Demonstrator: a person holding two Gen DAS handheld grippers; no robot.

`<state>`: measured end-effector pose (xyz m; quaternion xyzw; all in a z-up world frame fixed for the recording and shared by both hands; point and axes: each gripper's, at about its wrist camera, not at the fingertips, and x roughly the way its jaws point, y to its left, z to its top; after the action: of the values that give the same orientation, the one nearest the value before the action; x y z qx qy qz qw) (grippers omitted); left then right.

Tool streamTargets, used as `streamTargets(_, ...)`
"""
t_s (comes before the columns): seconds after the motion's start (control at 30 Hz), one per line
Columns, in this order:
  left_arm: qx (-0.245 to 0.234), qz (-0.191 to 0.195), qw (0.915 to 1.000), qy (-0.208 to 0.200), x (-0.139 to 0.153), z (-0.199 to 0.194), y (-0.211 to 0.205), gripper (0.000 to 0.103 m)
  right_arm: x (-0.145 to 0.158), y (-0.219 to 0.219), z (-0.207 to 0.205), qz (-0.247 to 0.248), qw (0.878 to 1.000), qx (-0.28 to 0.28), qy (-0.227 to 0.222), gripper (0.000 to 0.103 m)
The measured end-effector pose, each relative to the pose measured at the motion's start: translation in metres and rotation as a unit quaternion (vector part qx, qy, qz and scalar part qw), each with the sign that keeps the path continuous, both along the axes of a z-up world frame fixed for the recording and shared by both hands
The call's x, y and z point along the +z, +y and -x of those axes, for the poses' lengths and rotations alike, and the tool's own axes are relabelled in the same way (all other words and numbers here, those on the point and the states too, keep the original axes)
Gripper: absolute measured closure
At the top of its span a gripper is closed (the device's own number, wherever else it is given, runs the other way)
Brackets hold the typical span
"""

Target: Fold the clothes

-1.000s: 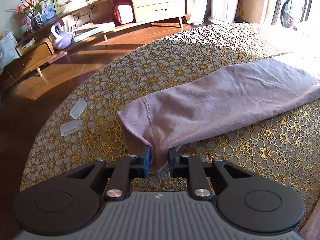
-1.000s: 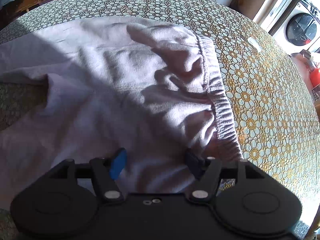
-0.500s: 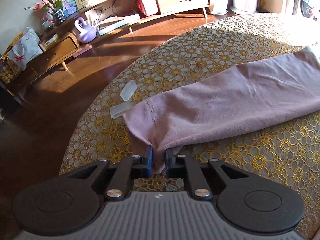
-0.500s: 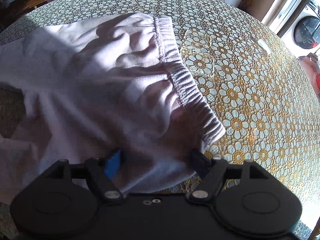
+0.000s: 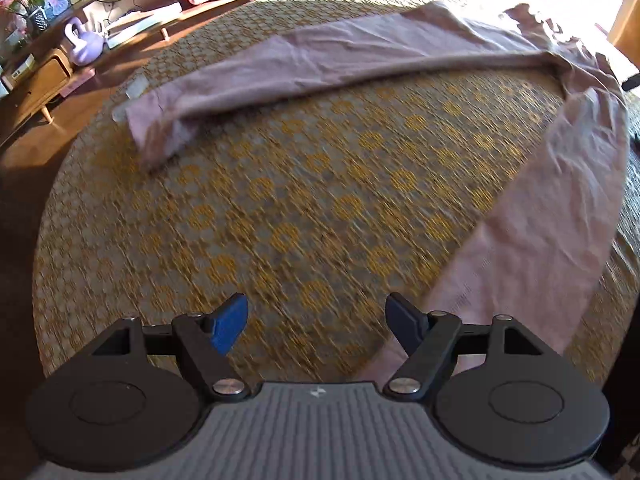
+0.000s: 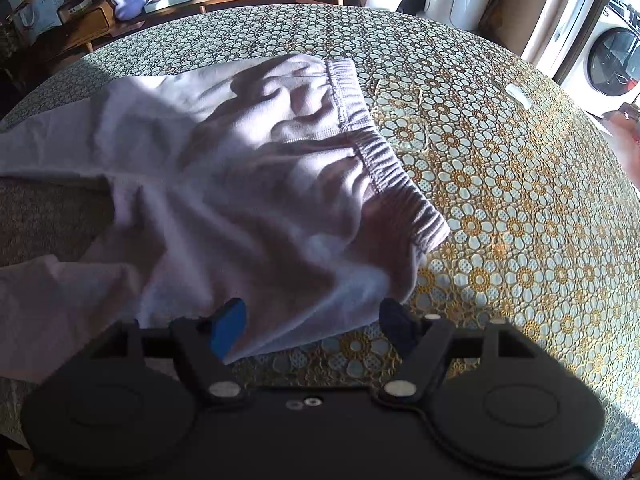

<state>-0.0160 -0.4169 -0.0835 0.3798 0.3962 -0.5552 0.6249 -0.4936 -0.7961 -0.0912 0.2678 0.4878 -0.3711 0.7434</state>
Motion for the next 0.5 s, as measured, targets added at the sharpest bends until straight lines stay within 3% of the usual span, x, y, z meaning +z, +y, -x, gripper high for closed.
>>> streamTargets(0.23,0.035,0.015,0.9988,0.031,-0.008,0.019,0.032,0.028,-0.002,0.032,0.002,-0.002,1.0,0.005,-0.009,0.0)
streamTargets(0.3,0.037,0.021,0.998,0.047,-0.009,0.02,0.033,0.032,-0.001,0.038,0.001,0.001,1.0,0.008,-0.01,0.0)
streamTargets(0.37,0.04,0.022,0.9979,0.045,-0.01,0.023,0.032,0.057,0.001,0.044,0.001,0.004,1.0,0.01,-0.015,0.0)
streamTargets(0.4,0.041,0.025,0.9979,0.042,-0.01,0.024,0.032,0.064,0.002,0.047,0.002,0.006,1.0,0.01,-0.017,0.0)
streamTargets(0.43,0.042,0.028,0.9979,0.04,-0.009,0.026,0.032,0.078,0.002,0.048,0.003,0.008,1.0,0.009,-0.017,0.0)
streamTargets(0.47,0.043,0.029,0.9981,0.035,-0.009,0.027,0.033,0.087,0.003,0.048,0.004,0.011,1.0,0.007,-0.016,0.0)
streamTargets(0.5,0.042,0.029,0.9983,0.029,-0.008,0.029,0.033,0.087,0.003,0.048,0.005,0.013,1.0,0.005,-0.015,0.0)
